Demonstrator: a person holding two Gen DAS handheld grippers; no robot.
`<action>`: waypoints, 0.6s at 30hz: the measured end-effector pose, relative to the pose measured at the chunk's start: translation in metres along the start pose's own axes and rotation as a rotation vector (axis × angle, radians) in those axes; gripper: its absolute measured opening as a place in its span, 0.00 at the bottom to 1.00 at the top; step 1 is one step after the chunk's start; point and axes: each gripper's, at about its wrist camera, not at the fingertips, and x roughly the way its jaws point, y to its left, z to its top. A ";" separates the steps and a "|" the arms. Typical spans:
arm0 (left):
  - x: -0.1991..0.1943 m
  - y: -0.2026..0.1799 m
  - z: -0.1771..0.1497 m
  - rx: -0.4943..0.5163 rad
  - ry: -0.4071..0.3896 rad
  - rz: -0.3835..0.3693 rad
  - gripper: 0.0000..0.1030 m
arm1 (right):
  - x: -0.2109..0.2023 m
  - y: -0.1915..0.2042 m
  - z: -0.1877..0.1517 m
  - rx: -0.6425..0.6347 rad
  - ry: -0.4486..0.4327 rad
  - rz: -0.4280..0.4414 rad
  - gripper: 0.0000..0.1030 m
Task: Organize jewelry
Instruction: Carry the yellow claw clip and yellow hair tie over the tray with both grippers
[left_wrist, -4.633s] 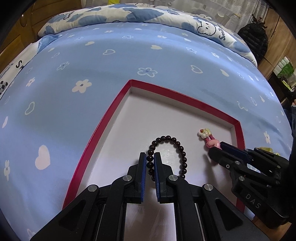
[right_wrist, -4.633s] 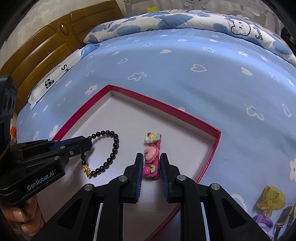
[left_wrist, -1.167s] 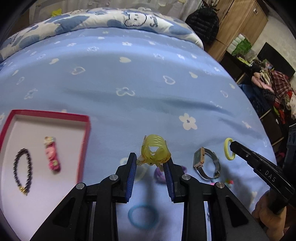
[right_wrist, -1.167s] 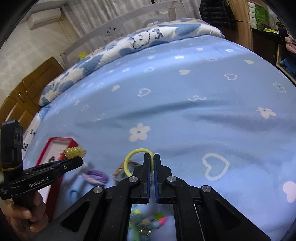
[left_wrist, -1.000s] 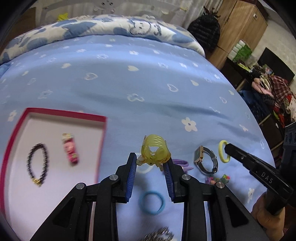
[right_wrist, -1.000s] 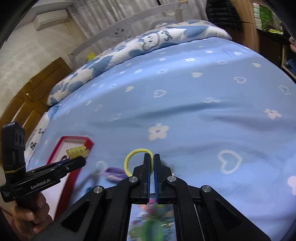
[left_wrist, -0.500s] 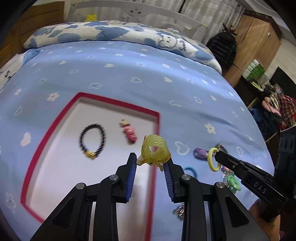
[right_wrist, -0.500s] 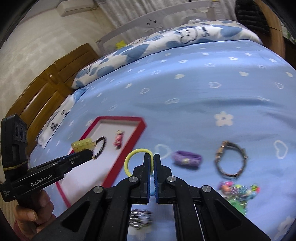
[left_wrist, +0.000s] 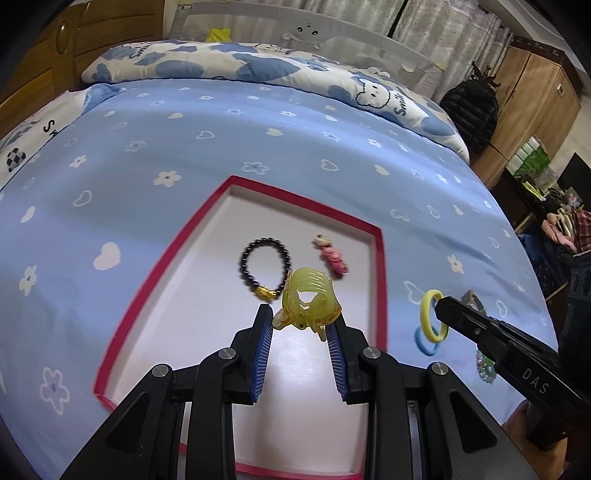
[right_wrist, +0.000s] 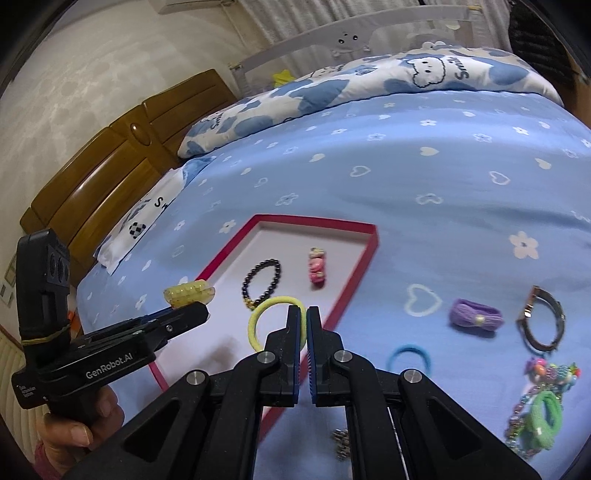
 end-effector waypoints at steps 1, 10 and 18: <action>0.001 0.003 0.001 0.000 0.001 0.004 0.27 | 0.003 0.003 0.000 -0.004 0.002 0.001 0.02; 0.023 0.016 0.016 0.005 0.029 0.033 0.27 | 0.035 0.018 0.004 -0.030 0.040 -0.009 0.02; 0.051 0.023 0.028 0.010 0.074 0.063 0.27 | 0.067 0.015 0.012 -0.033 0.084 -0.034 0.03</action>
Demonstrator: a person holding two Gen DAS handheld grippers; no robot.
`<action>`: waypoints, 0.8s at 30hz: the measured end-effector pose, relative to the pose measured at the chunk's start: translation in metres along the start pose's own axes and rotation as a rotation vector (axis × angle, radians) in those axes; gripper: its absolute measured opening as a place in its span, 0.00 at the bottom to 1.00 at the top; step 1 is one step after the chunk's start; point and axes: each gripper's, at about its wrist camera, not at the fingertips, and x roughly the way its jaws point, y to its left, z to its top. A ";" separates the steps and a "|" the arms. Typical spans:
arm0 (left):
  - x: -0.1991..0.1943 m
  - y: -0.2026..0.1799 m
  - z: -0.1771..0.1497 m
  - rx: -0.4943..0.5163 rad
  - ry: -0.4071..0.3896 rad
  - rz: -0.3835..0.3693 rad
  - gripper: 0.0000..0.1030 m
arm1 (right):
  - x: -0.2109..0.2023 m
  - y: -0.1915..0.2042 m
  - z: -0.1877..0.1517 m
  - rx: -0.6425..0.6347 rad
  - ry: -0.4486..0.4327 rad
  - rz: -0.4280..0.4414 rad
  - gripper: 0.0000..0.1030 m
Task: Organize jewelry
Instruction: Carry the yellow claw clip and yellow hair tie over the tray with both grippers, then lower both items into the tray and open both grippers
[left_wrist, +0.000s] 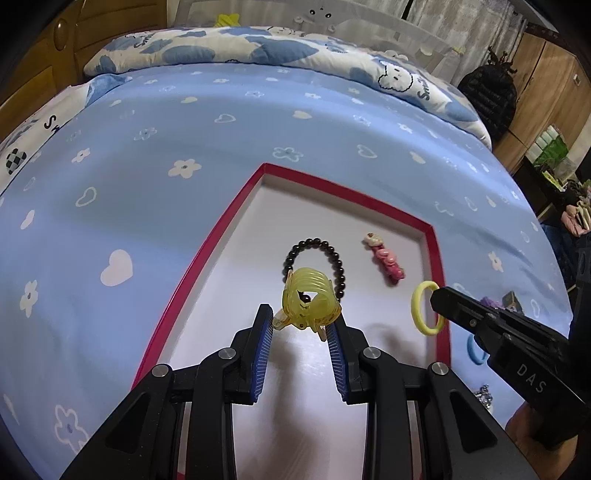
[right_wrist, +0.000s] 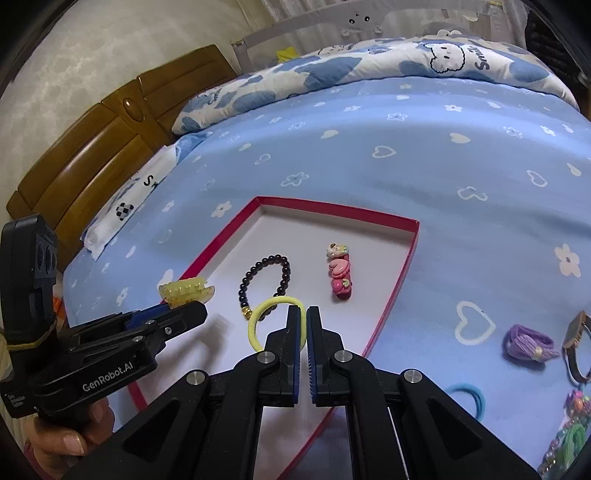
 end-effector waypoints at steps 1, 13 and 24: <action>0.002 0.000 0.001 0.001 0.003 0.003 0.27 | 0.003 0.000 0.001 -0.001 0.004 -0.003 0.03; 0.029 0.005 0.005 -0.008 0.048 0.028 0.27 | 0.033 0.003 0.002 -0.029 0.072 -0.045 0.03; 0.045 0.004 0.005 -0.012 0.080 0.042 0.28 | 0.046 0.000 0.001 -0.042 0.125 -0.061 0.06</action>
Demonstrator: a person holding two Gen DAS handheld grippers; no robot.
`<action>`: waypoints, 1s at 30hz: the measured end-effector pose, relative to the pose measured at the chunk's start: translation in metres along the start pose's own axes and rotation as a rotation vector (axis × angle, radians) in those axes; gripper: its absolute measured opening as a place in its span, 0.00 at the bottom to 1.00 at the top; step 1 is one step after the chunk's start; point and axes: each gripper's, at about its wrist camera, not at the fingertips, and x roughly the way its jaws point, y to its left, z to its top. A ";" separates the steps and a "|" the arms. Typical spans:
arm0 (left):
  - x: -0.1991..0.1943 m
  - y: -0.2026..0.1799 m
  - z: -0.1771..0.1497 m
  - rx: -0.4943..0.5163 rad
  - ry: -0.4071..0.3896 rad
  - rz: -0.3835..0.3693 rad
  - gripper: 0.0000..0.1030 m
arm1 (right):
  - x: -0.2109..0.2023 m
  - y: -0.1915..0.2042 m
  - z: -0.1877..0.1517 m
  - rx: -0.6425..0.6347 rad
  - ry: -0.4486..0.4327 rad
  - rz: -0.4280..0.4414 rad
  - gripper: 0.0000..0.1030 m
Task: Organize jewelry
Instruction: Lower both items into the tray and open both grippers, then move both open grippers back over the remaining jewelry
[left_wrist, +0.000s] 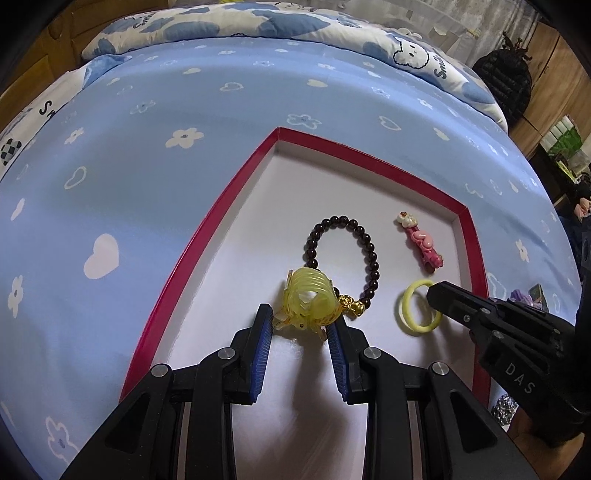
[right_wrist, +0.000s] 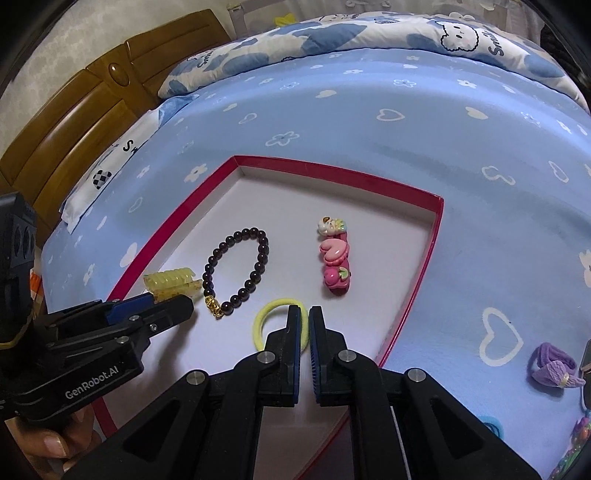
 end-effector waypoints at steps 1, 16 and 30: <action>0.000 -0.001 0.000 0.004 0.000 0.005 0.28 | 0.000 0.001 0.000 -0.001 -0.001 -0.001 0.06; -0.016 -0.001 -0.005 -0.017 -0.028 0.001 0.38 | -0.015 -0.003 0.001 0.040 -0.037 0.053 0.26; -0.066 -0.008 -0.029 -0.031 -0.095 -0.033 0.52 | -0.071 -0.007 -0.010 0.053 -0.134 0.075 0.31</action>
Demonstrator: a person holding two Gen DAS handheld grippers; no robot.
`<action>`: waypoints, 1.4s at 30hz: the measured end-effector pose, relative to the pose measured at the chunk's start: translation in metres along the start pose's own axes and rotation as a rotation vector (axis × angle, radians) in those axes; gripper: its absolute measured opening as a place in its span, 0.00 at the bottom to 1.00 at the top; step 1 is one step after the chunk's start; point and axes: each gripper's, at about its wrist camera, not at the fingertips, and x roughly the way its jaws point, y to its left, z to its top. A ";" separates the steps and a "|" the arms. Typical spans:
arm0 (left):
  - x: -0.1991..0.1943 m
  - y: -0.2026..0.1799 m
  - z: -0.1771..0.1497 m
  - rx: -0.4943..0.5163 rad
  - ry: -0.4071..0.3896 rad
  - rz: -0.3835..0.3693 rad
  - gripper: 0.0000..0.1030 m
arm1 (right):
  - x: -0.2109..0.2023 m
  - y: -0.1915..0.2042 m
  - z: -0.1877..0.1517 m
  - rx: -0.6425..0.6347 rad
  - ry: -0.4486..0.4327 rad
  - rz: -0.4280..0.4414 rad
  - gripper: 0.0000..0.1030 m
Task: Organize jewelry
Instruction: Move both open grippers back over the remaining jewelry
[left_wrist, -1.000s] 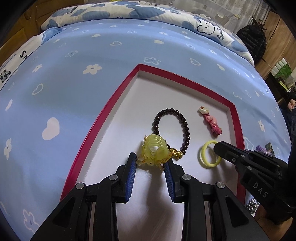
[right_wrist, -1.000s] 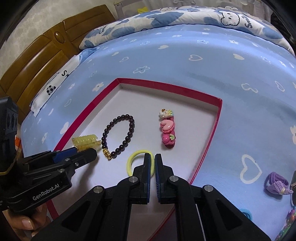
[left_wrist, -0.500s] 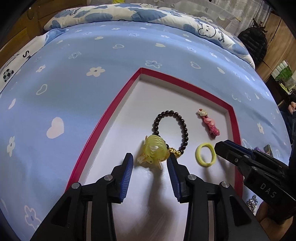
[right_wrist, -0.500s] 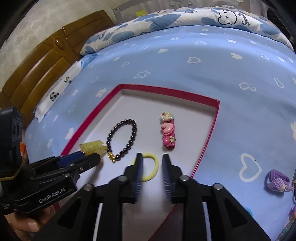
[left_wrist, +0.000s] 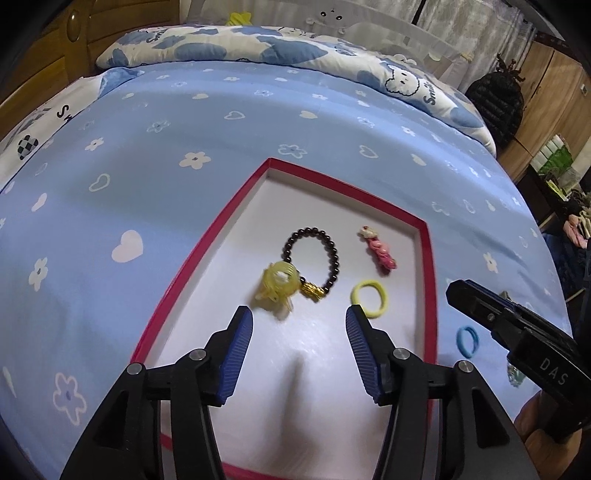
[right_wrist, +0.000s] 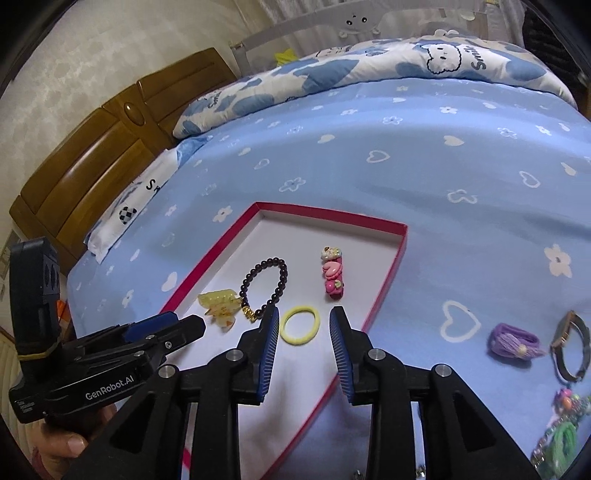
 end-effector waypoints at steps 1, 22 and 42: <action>-0.003 -0.001 -0.002 0.000 -0.002 -0.003 0.52 | -0.005 0.000 -0.002 0.000 -0.005 0.000 0.31; -0.046 -0.038 -0.021 0.051 -0.032 -0.089 0.57 | -0.099 -0.061 -0.043 0.099 -0.109 -0.084 0.39; -0.040 -0.104 -0.021 0.201 -0.011 -0.133 0.62 | -0.160 -0.129 -0.071 0.218 -0.192 -0.188 0.43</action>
